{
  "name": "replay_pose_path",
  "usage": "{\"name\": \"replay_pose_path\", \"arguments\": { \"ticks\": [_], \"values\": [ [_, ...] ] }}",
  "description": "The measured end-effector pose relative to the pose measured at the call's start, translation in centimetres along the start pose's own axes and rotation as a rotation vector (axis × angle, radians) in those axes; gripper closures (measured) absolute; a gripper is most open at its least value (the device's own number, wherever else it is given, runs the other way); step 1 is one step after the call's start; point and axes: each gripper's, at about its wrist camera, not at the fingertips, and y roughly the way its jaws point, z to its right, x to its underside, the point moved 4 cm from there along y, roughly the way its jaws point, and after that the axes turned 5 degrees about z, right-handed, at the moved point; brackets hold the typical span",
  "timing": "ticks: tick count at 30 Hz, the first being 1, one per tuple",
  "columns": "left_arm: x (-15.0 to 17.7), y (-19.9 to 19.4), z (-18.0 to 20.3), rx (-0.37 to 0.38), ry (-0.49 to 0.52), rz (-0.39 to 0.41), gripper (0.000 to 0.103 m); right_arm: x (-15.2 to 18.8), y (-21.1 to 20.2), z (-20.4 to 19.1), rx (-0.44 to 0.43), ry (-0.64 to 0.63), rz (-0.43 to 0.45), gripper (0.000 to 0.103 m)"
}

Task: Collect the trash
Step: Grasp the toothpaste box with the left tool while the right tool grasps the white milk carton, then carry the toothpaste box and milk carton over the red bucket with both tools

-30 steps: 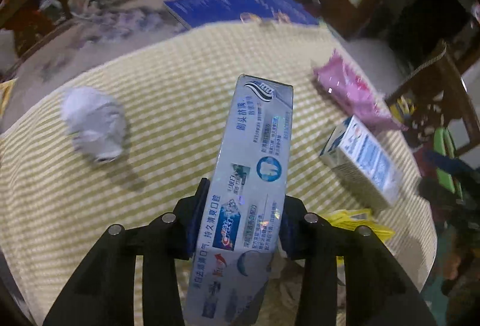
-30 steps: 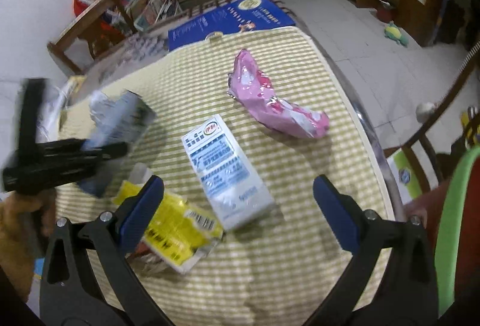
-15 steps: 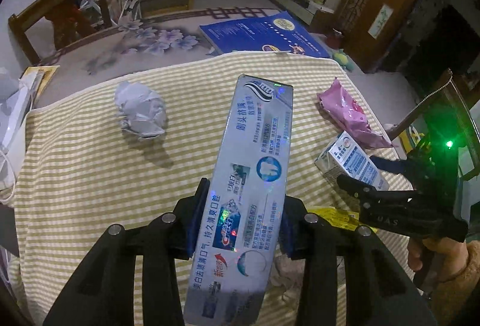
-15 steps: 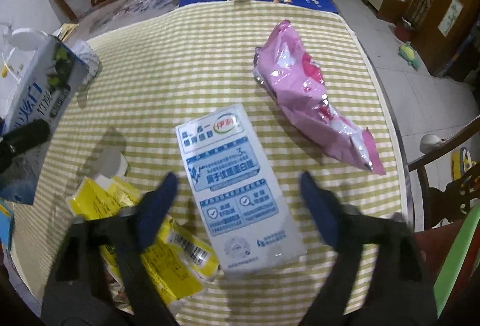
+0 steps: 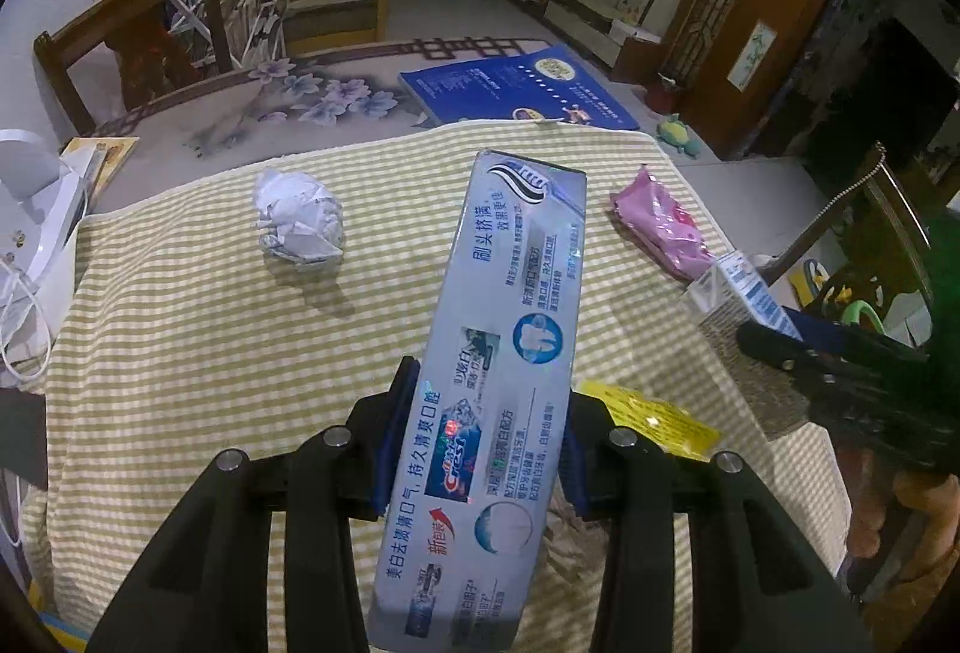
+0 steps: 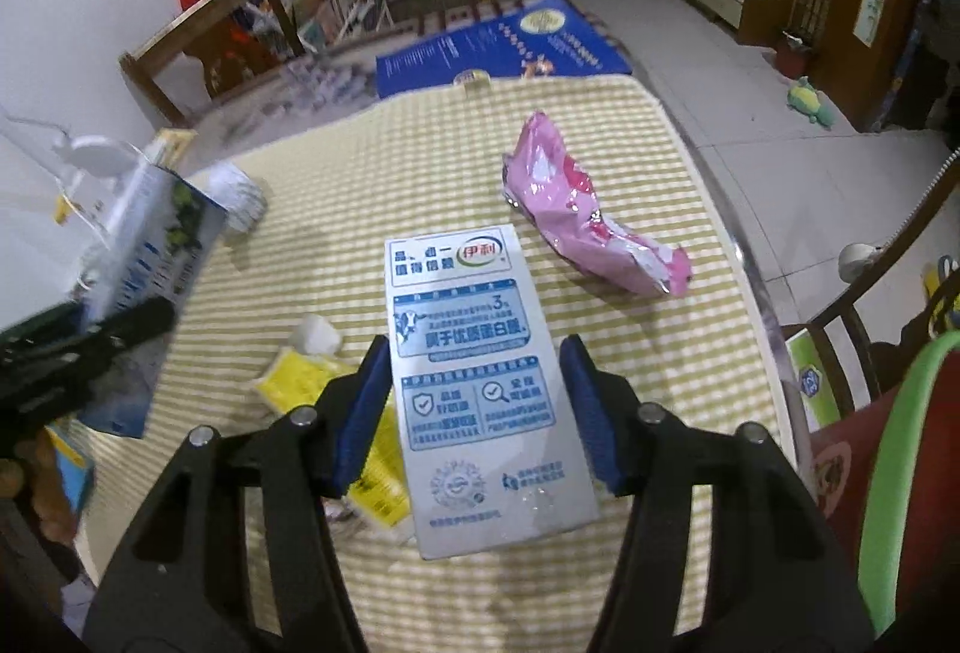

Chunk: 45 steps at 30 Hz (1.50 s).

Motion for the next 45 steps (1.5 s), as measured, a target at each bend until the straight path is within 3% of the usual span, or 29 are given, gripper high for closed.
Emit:
{"name": "replay_pose_path", "arguments": {
  "ticks": [10,25,45],
  "values": [
    [1.7,-2.4,1.9,0.036,0.044,0.011,0.064,2.8,-6.0,-1.4,-0.027,0.053,0.072,0.047],
    [4.0,-5.0,8.0,0.135,0.16,0.019,0.064,8.5,-11.4,2.1,0.05,0.204,0.117,0.047],
    [4.9,-5.1,12.5,0.168,0.207,0.01,0.066,9.9,-13.9,6.6,0.104,0.282,0.147,0.047]
  ]
}}
